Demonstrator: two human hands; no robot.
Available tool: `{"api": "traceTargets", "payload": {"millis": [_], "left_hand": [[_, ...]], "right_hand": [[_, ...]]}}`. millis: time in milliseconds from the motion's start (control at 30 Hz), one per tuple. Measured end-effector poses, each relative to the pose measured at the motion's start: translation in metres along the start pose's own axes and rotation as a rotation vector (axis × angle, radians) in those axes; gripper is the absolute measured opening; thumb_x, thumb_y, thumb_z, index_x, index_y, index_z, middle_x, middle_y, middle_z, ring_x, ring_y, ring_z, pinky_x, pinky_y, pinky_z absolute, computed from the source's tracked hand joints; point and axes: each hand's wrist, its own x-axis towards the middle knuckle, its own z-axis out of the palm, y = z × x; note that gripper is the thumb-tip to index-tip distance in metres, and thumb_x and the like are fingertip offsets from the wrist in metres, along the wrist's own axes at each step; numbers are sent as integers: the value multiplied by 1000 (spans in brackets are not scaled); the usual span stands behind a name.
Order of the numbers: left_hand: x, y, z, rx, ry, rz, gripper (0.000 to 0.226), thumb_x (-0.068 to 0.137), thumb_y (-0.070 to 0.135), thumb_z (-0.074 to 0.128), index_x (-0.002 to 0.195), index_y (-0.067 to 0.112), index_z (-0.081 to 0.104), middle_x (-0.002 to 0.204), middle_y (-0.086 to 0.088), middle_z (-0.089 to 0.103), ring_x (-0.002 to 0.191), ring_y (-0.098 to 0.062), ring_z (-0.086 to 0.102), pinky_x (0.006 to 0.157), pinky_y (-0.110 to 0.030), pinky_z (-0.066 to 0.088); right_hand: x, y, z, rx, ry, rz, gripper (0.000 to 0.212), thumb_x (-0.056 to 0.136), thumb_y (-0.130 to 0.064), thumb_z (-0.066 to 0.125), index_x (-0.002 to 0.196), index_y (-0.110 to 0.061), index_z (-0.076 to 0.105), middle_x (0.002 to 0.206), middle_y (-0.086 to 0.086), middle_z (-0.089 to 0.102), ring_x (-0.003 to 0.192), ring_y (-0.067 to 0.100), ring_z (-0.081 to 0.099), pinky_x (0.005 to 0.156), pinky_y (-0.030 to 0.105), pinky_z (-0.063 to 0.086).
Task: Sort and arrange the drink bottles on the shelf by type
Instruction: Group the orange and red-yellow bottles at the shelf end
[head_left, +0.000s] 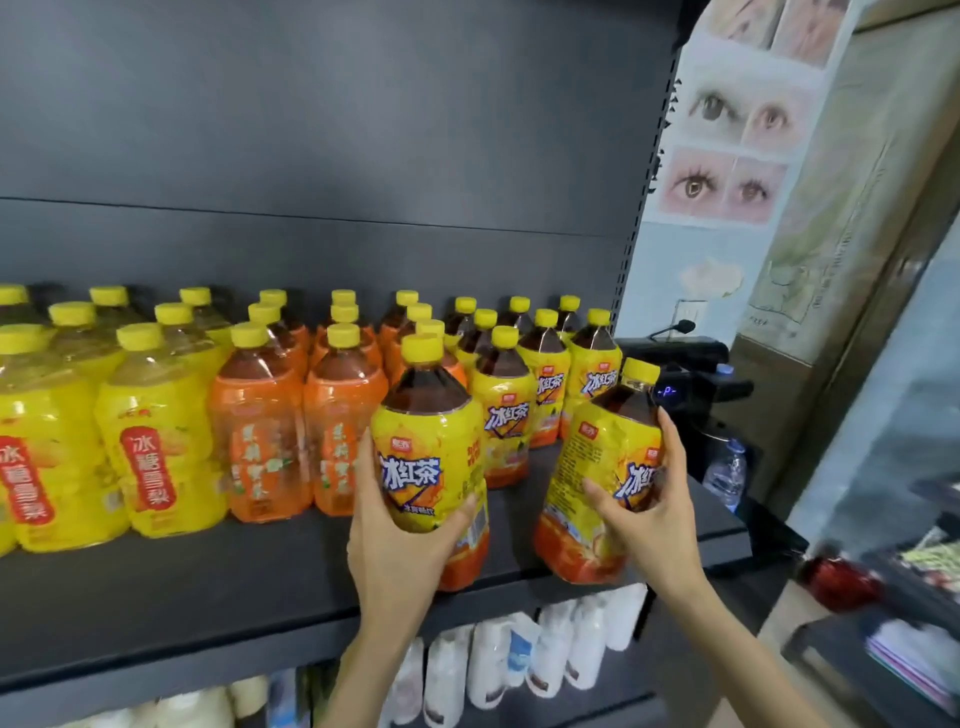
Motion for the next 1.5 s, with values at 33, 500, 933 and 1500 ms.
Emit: {"api": "traceTargets", "payload": {"millis": [33,500,933,1500], "left_hand": [[2,-1,11,1,-16,9,104,49,64,73,138,54,20,138,18,43,121,-6,46,101,-36,42],[12,-10,154,194,-125,122,107,50,72,61,136,64,-1,139,21,33,130,-12,40,98,-37,43],[4,-18,243,533,142,-17,104,62,71,58,132,54,-17,142,-14,36,130,-35,39,80,-49,51],[28,-85,242,1224,65,633,102,82,62,43,150,5,-8,155,-25,-12,144,-39,-6,112,-53,14]], "right_hand": [[7,6,-2,-5,0,4,107,52,-72,76,140,-57,18,145,-12,39,129,15,46,96,55,46],[111,71,-46,-203,60,-100,99,60,-50,79,138,-61,18,119,-44,34,111,-13,45,95,43,47],[148,116,-55,-331,-147,-173,109,66,-54,75,139,-54,-7,130,1,31,111,23,54,71,32,45],[167,150,-57,17,-386,-116,92,79,-56,63,143,-55,-3,150,-14,28,133,6,38,102,47,44]]}}
